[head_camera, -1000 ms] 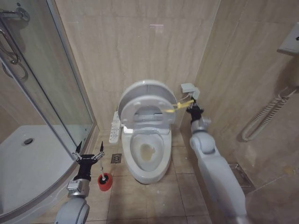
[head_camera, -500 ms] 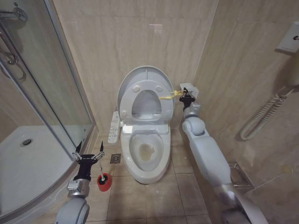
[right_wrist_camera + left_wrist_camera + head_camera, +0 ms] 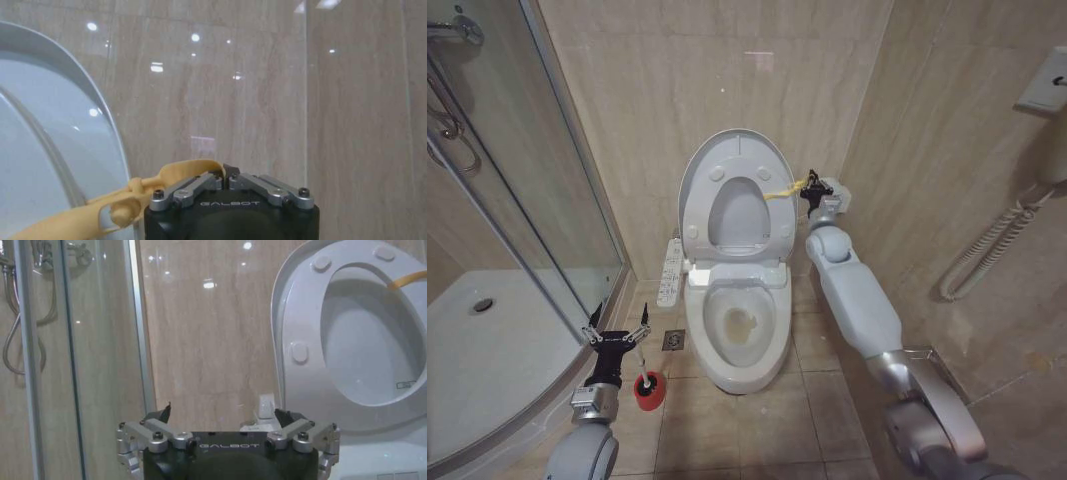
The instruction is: Open the toilet lid, clean the toilet bowl with a toilet brush, close the toilet lid, and flush.
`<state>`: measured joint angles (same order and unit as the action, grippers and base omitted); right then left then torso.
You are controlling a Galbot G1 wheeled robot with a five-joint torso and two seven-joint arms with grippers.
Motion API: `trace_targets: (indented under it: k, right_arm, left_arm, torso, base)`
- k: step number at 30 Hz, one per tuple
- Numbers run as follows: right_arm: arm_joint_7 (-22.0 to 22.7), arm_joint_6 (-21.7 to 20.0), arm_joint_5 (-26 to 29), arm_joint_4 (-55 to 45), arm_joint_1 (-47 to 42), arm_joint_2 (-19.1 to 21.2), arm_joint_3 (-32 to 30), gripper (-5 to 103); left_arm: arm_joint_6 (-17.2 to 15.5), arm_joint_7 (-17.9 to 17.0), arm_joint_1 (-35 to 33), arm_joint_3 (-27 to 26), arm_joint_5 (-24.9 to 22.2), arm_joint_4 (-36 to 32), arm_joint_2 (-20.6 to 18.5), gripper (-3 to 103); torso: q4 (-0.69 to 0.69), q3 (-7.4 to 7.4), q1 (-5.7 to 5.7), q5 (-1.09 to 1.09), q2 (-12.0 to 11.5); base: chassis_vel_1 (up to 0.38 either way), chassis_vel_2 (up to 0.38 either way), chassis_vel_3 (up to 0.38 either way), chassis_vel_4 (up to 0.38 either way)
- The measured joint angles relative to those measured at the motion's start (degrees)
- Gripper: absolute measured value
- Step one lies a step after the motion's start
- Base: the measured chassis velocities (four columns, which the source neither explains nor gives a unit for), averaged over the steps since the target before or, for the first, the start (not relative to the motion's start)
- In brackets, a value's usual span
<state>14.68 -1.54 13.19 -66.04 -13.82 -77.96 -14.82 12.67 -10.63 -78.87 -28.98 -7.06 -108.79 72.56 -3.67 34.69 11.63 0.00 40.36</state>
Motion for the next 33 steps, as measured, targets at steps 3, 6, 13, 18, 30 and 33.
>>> trace_targets:
  k: [3, 6, 13, 18, 30, 33]
  right_arm:
    - [0.0, 0.5, -0.6, 3.2, 2.4, -0.3, 0.7, 1]
    - [-0.2, 0.9, -1.2, 5.1, 3.5, -0.8, 1.0, 1]
    - [-0.2, 1.4, -2.1, 7.8, 4.6, -2.0, 1.0, 1]
    - [0.2, 1.2, -2.1, 6.8, 4.2, -1.9, 1.3, 1]
    - [1.5, 0.8, -1.5, 5.6, 4.8, -0.6, 1.4, 1]
    - [2.0, 0.0, -1.0, 2.9, 3.3, 0.0, 1.7, 1]
  left_arm:
    - [0.0, 0.0, 0.0, 0.0, 0.0, 0.0, 0.0, 100]
    - [0.0, 0.0, 0.0, 0.0, 0.0, 0.0, 0.0, 100]
    - [0.0, 0.0, 0.0, 0.0, 0.0, 0.0, 0.0, 100]
    - [0.0, 0.0, 0.0, 0.0, 0.0, 0.0, 0.0, 100]
    - [0.0, 0.0, 0.0, 0.0, 0.0, 0.0, 0.0, 100]
    - [0.0, 0.0, 0.0, 0.0, 0.0, 0.0, 0.0, 100]
  torso:
    - [-0.01, 0.00, 0.00, 0.00, 0.0]
    - [0.00, 0.00, 0.00, 0.00, 0.0]
    - [-0.01, 0.00, 0.00, 0.01, 0.0]
    - [0.00, 0.00, 0.00, 0.01, 0.0]
    - [0.02, 0.00, -0.01, 0.01, 0.0]
    - [-0.01, -0.01, -0.01, 0.00, 0.0]
  base:
    - [0.000, 0.000, 0.000, 0.000]
    - [0.000, 0.000, 0.000, 0.000]
    - [0.000, 0.000, 0.000, 0.000]
    - [0.000, 0.000, 0.000, 0.000]
    - [0.000, 0.000, 0.000, 0.000]
    - [0.000, 0.000, 0.000, 0.000]
